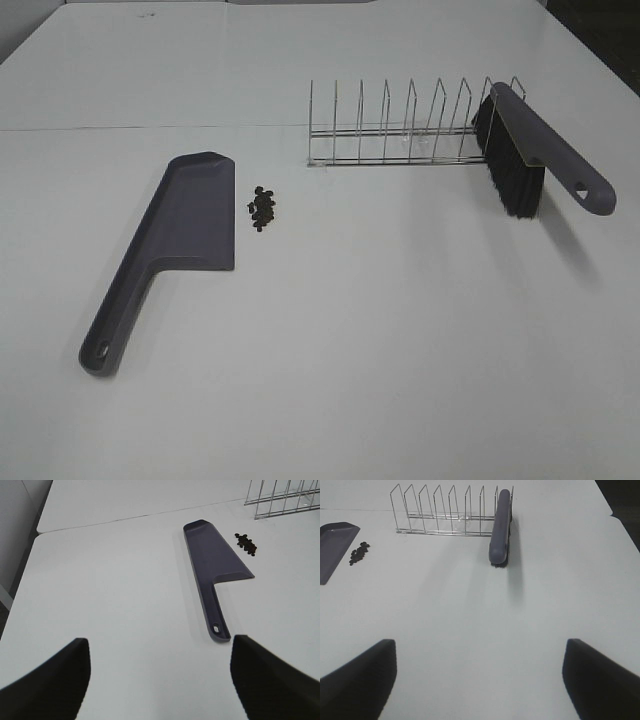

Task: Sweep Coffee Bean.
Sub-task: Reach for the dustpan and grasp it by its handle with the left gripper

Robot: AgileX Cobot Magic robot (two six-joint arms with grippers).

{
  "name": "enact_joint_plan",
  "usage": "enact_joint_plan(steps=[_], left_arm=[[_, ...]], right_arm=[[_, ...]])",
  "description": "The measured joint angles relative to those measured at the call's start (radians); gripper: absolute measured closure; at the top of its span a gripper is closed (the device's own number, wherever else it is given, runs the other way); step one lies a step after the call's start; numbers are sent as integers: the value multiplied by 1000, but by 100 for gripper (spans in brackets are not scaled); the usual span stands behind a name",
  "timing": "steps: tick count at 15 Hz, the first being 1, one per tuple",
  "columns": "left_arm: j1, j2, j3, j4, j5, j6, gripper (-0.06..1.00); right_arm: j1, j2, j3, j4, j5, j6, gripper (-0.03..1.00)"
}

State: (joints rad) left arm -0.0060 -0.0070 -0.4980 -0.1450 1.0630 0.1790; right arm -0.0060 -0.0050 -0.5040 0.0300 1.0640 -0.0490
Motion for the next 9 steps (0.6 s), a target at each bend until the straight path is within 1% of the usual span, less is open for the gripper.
enact_joint_plan(steps=[9], left_arm=[[0,0,0,-4,0,0,23]], right_arm=[[0,0,0,0,0,0,15]])
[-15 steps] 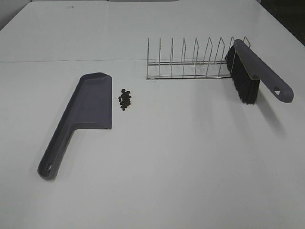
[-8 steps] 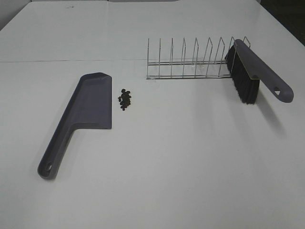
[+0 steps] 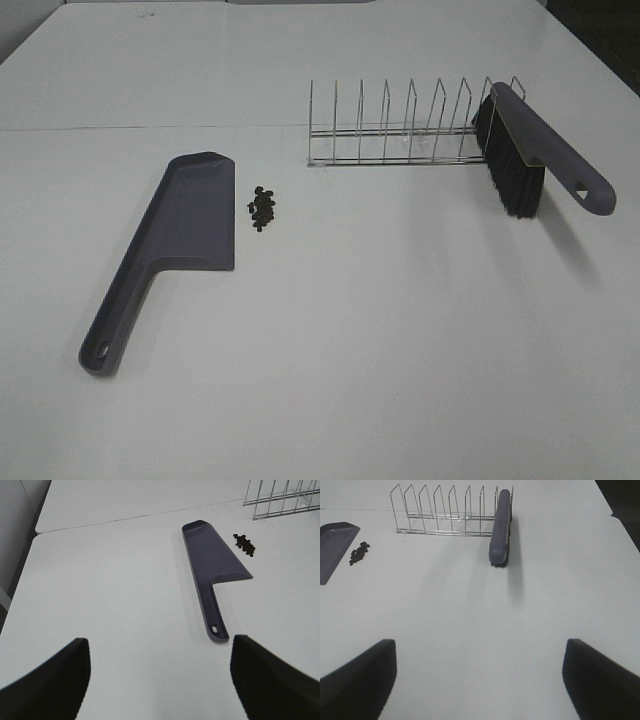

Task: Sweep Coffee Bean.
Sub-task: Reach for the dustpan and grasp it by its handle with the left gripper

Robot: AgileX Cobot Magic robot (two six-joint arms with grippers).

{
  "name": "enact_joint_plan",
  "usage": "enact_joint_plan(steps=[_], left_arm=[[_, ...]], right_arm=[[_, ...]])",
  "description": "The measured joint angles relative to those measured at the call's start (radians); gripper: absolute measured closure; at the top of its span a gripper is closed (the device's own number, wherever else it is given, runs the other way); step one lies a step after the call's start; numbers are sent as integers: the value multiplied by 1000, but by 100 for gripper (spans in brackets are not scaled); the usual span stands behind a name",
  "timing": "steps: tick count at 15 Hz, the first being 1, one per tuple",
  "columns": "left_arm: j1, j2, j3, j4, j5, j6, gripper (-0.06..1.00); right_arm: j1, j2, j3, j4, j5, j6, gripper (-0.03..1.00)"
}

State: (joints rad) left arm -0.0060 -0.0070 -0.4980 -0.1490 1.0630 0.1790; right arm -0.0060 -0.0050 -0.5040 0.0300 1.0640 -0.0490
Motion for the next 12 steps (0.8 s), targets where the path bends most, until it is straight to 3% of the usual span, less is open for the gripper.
enact_joint_plan(steps=[5,8,10,12], left_arm=[[0,0,-6,0,-8,0,23],[0,56,-36,-17,-165,-14,23],[0,218,-40,-39,-328,-19,24],[0,422,-62,-56,-420,-19,27]], right_arm=[[0,0,0,0,0,0,15],[0,0,0,0,0,0,15],[0,0,0,0,0,0,15],[0,0,0,0,0,0,15]])
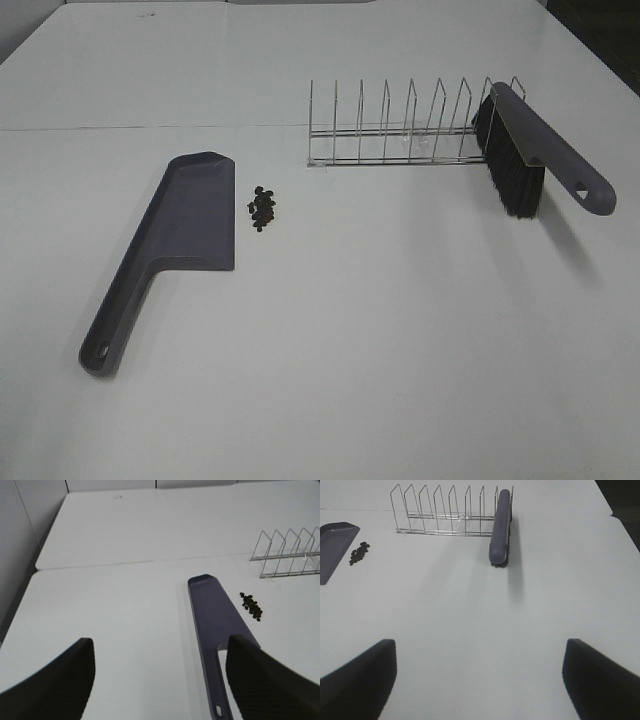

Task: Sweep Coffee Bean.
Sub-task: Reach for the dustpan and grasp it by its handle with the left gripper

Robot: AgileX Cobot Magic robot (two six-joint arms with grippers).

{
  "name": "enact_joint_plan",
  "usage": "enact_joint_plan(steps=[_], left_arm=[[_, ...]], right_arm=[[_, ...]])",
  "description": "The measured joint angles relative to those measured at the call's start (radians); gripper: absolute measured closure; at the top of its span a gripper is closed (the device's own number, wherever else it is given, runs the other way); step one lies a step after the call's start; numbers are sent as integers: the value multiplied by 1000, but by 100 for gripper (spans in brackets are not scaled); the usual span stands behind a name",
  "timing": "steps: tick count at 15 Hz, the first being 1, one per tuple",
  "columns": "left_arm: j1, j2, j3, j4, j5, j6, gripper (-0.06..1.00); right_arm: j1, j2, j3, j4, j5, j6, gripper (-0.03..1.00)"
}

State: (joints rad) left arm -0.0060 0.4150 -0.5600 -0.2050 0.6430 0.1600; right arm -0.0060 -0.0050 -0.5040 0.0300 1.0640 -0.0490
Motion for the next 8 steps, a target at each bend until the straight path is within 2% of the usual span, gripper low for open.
enact_joint_plan(steps=[1,2,5,8], left_arm=[[0,245,-75,-8,-24,1,27],[0,376,-130,-8,-23,1,27],[0,714,-302,-41,22,1,27],[-5,925,-453,-106,94,0,27]], right_arm=[[0,0,0,0,0,0,15],[0,0,0,0,0,0,15],[0,0,0,0,0,0,15],[0,0,0,1,0,0,15]])
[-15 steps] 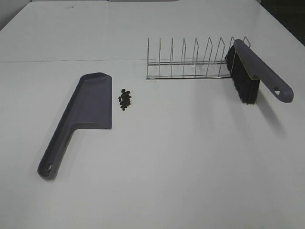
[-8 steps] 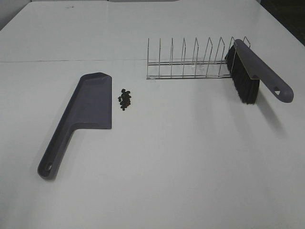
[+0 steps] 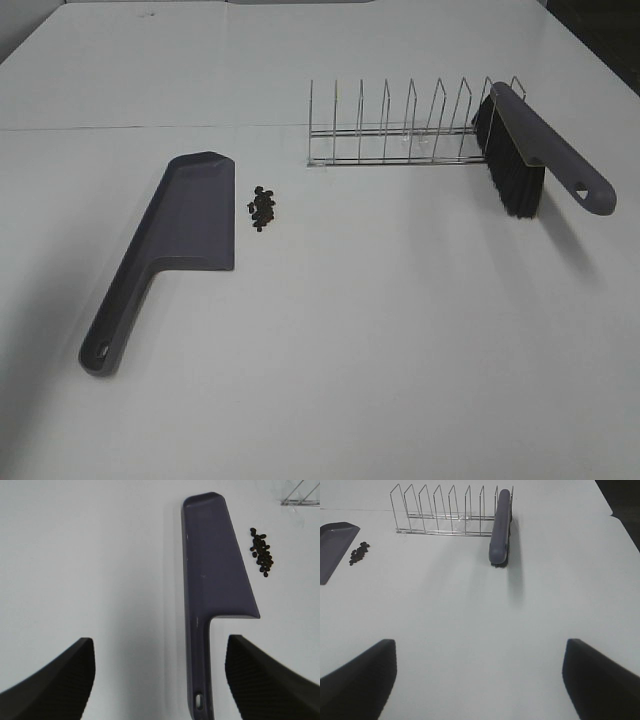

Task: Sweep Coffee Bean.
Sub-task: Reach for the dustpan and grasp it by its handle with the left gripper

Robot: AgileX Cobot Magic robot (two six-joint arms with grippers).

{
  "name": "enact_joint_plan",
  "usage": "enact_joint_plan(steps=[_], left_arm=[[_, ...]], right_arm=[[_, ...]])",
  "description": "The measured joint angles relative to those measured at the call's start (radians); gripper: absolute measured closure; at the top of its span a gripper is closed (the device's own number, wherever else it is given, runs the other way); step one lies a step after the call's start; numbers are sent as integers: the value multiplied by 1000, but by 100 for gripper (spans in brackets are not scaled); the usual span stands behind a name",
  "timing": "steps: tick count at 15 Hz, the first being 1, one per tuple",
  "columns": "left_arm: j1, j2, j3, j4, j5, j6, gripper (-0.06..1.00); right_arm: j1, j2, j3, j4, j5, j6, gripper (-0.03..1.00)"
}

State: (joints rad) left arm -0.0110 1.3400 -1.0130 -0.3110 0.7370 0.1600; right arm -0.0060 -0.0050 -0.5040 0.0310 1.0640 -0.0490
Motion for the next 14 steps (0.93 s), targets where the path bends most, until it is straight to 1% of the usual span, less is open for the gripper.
enact_joint_plan(steps=[2,3,4,5,6,9,11,14], left_arm=[[-40,136,-96,-10,48,0,27],[-74,199,-133,-11,65,-7,27],[-88,223,-144,-11,68,-14,27],[-124,280,-169,-4,79,-40,27],[-186,380,-197,37,112,-115,27],[-268,506,-216,147,141,-233,27],[-297,557,-216,171,139,-260,27],[-325,646,-216,174,126,-289,27]], right_arm=[[0,0,0,0,0,0,15],[0,0,0,0,0,0,15],[0,0,0,0,0,0,15],[0,0,0,0,0,0,15],[0,0,0,0,0,0,15],[0,0,0,0,0,0,15],[0,0,0,0,0,0,15],[0,0,0,0,0,0,15]])
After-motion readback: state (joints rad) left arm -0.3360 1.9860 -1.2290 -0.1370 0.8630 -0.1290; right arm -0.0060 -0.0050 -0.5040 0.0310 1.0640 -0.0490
